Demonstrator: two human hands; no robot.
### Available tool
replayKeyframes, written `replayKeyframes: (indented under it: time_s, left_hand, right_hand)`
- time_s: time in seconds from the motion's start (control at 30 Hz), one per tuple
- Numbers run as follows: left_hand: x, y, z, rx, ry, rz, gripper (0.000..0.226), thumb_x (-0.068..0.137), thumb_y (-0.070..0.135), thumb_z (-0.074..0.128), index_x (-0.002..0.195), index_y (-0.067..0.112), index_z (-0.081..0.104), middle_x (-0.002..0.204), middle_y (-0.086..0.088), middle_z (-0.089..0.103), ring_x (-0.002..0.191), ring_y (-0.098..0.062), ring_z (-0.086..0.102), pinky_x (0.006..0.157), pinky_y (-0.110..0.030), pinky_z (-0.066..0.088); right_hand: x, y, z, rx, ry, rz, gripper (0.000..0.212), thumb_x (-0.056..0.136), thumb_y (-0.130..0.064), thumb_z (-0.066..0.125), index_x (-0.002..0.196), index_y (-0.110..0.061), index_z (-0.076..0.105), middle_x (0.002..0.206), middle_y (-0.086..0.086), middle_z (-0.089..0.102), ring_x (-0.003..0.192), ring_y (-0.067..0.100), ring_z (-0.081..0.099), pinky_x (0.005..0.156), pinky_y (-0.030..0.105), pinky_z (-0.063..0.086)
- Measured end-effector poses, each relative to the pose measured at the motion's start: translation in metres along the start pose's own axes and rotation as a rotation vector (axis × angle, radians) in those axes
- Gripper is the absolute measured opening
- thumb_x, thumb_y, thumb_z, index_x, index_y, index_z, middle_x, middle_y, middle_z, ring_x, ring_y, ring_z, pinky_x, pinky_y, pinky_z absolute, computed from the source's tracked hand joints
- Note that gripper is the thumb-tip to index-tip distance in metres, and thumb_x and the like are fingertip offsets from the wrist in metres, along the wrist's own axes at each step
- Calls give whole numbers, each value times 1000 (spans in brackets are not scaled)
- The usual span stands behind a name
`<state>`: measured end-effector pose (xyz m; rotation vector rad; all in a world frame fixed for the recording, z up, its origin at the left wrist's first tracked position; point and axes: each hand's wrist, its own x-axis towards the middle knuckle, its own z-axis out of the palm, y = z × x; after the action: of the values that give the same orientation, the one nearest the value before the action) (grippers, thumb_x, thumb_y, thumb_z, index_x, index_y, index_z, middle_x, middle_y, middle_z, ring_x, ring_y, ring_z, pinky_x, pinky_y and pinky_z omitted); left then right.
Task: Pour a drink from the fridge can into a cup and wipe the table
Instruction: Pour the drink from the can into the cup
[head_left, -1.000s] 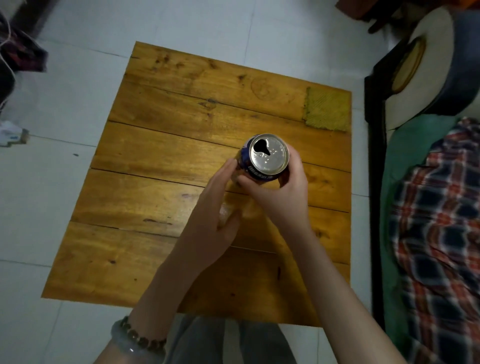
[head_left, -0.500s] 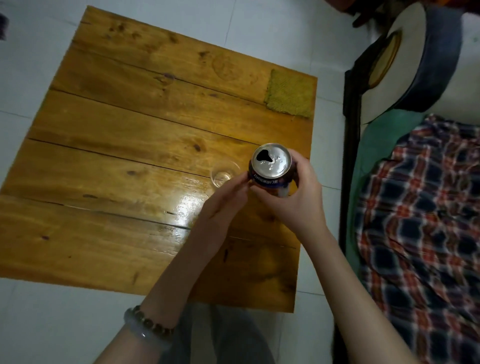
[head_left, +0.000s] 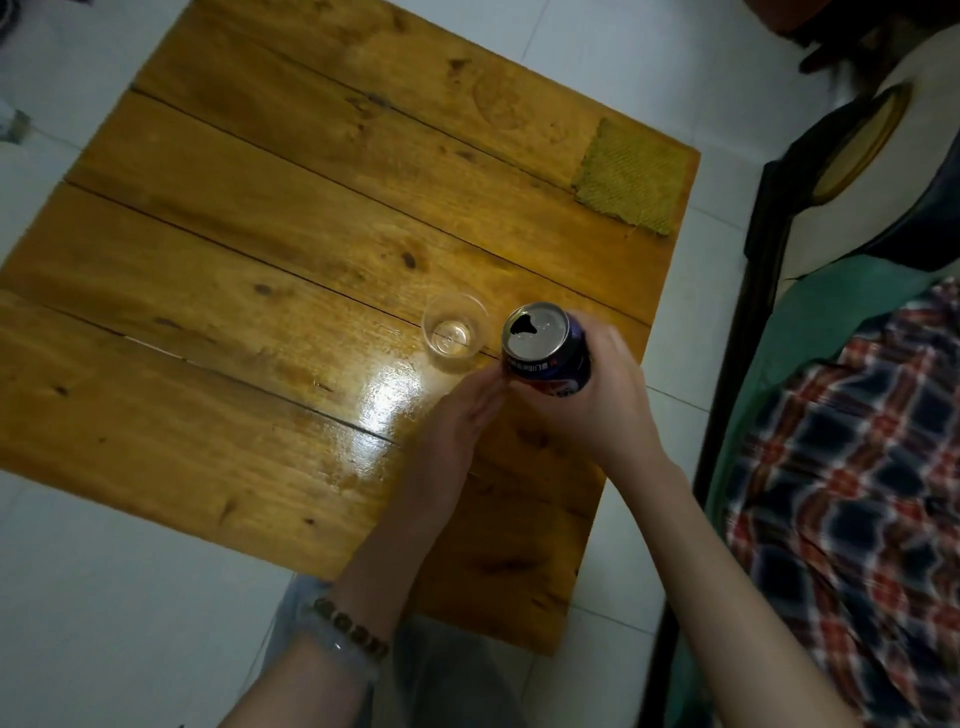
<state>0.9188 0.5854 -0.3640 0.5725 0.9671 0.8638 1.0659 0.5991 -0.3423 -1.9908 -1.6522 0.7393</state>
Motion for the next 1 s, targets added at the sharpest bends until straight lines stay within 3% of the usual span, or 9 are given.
replayKeyframes:
  time_s: [0.17, 0.27, 0.33, 0.57, 0.7, 0.8, 0.9, 1.0]
  left_hand:
    - [5, -8, -5, -97, 28, -37, 41, 76, 32, 32, 109, 20, 53, 117, 7, 57, 106, -8, 57, 100, -26, 41]
    - [6, -10, -9, -95, 66, -83, 34, 89, 24, 33, 117, 13, 49, 121, -1, 56, 111, -16, 55, 105, -31, 38]
    - [6, -7, -7, -81, 81, -103, 31, 98, 12, 23, 118, 9, 47, 120, -3, 54, 110, -18, 54, 105, -32, 37]
    - [11, -1, -6, -57, 50, -136, 38, 99, 4, 20, 103, 24, 52, 107, 11, 57, 101, -2, 54, 101, -26, 38]
    - [17, 3, -7, -137, 85, -203, 35, 100, 11, 27, 129, 7, 46, 120, -1, 55, 118, -18, 50, 107, -33, 33]
    - [20, 4, -11, -125, 93, -212, 37, 99, 12, 28, 132, 2, 44, 118, -1, 57, 108, -12, 56, 102, -30, 38]
    - [20, 7, -11, -221, 90, -321, 45, 102, 22, 21, 142, 3, 32, 147, -12, 36, 135, -27, 35, 108, -36, 30]
    - [21, 7, -10, -265, 99, -335, 48, 102, 26, 23, 143, 1, 29, 149, -16, 34, 138, -29, 30, 107, -38, 31]
  right_hand:
    - [8, 5, 8, -42, -52, -20, 69, 66, -38, 81, 124, -18, 49, 110, -9, 50, 100, -1, 39, 79, 5, 30]
    - [10, 5, 14, -70, -81, -36, 69, 66, -39, 81, 124, -18, 49, 113, -4, 53, 102, 3, 44, 80, 11, 32]
    - [11, 4, 16, -98, -93, -48, 70, 67, -38, 81, 125, -16, 49, 115, 0, 55, 106, 9, 47, 81, 12, 31]
    - [20, 3, 19, -158, -118, -60, 74, 66, -38, 81, 127, -14, 47, 117, 4, 55, 108, 13, 48, 84, 18, 36]
    - [25, 2, 22, -203, -124, -44, 76, 66, -39, 80, 129, -14, 45, 119, 5, 54, 110, 15, 48, 87, 22, 39]
    - [27, 1, 24, -216, -127, -37, 76, 65, -38, 80, 129, -14, 45, 119, 5, 54, 111, 16, 48, 89, 26, 42]
    - [29, 1, 25, -247, -132, -34, 77, 65, -40, 79, 129, -14, 45, 120, 4, 54, 111, 17, 48, 89, 25, 41]
    - [30, 0, 23, -263, -142, -41, 77, 65, -40, 79, 129, -14, 45, 121, 5, 54, 111, 17, 48, 87, 24, 40]
